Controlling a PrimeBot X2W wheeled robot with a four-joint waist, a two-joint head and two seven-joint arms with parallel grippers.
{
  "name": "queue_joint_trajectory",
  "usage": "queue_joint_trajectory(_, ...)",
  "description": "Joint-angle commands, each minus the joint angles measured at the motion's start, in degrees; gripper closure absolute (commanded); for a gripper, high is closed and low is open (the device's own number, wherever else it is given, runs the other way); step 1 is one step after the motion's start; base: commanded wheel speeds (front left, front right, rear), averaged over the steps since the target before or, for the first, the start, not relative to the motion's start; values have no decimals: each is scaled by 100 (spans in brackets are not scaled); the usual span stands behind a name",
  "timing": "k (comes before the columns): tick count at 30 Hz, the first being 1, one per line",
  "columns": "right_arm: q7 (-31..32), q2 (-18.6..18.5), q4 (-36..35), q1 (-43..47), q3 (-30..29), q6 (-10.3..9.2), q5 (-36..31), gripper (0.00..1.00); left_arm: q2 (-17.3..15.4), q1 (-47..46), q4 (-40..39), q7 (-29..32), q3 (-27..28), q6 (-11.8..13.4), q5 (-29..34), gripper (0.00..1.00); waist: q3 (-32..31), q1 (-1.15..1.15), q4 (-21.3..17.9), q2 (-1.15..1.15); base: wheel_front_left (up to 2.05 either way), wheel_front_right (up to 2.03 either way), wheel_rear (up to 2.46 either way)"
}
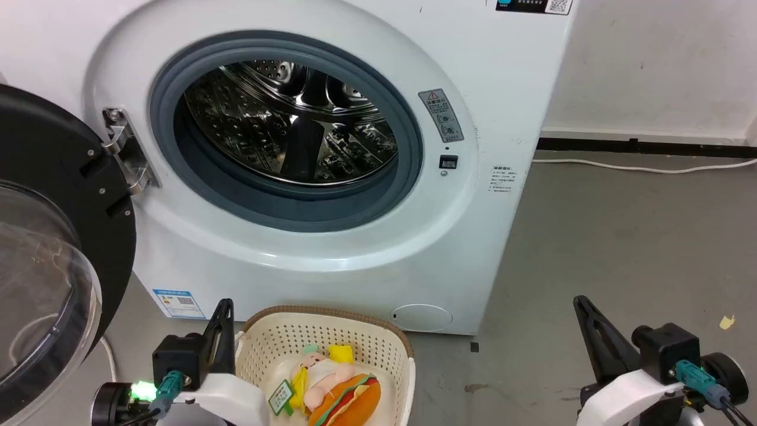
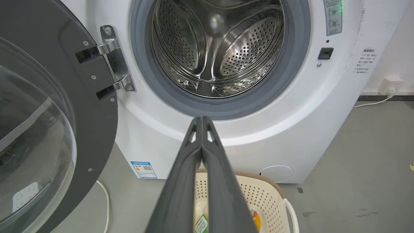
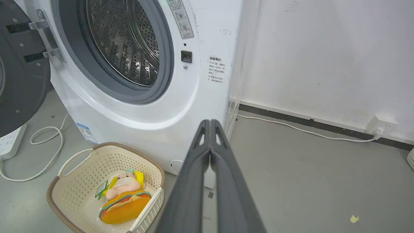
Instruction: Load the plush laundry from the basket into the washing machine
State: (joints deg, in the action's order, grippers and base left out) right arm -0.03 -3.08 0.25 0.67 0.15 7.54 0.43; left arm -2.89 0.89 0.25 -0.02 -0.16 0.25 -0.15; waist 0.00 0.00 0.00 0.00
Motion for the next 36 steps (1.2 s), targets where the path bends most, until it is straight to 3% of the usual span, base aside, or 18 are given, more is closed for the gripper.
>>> queue_joint_trajectory(1, 3, 21, -25, -67, -15, -5, -43, 100, 2, -89, -25, 2, 16, -25, 15, 100, 0, 0, 0, 0, 0, 0, 0)
queue_joint_trajectory(32, -2, 0, 0, 0, 0, 0, 2, 100, 0, 0, 0, -2, -1, 0, 0, 100, 0, 0, 0, 0, 0, 0, 0)
queue_joint_trajectory(33, -3, -1, 2, 1, 4, 0, 5, 0, 0, 3, 2, -3, -4, 3, -1, 0, 0, 0, 0, 0, 0, 0, 0)
queue_joint_trajectory(35, -4, -1, 3, 2, 9, 0, 7, 0, 0, 3, 2, -4, -11, 7, -1, 0, 1, 0, 0, 0, 0, 0, 0)
queue_joint_trajectory(36, -4, -1, 3, 2, 10, 0, 7, 100, 0, 3, 2, -4, -12, 7, -1, 100, 1, 0, 0, 0, 0, 0, 0)
